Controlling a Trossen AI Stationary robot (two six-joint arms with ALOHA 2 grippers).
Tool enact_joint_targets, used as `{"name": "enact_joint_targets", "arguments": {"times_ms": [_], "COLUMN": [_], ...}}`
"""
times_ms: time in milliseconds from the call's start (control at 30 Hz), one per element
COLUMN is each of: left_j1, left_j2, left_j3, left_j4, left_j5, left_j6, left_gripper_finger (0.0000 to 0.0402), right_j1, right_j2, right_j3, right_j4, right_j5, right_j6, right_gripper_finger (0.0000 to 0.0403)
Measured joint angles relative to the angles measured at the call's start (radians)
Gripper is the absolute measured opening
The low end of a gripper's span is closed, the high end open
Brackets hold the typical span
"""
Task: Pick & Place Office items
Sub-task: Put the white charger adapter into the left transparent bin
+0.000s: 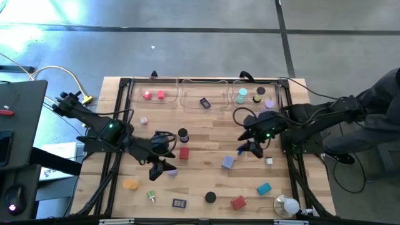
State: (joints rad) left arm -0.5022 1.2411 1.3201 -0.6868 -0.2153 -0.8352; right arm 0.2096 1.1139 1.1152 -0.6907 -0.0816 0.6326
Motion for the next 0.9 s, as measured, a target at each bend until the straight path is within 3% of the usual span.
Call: {"name": "enact_joint_targets", "arguments": {"times_ms": [167,367,567,767,900], "left_j1": [0.0,-0.02,-0.049,-0.07,-0.109], "left_j2": [0.0,0.0,0.0,0.0,0.0], "left_j3": [0.0,0.0,0.0,0.0,0.0], "left_j4": [0.0,-0.033,-0.068,-0.071,-0.071], "left_j5": [0.001,0.012,0.027,0.173,0.159], "left_j6": [0.001,0.003,0.004,-0.001,0.003], "left_gripper_finger": [0.0248,0.0248,0.0248,0.0248,0.0248], "right_j1": [0.0,0.004,0.073,0.177,0.246], "right_j2": [0.036,0.087,0.147,0.243,0.314], "right_j3": [0.0,0.0,0.0,0.0,0.0], "right_j4": [0.097,0.134,0.082,0.077,0.077], "right_j5": [-0.016,-0.058,-0.134,-0.166,-0.154], "right_j6": [-0.001,0.106,0.298,0.526,0.72], "right_gripper_finger": [0.0278,0.0316,0.0321,0.0318,0.0318]}}
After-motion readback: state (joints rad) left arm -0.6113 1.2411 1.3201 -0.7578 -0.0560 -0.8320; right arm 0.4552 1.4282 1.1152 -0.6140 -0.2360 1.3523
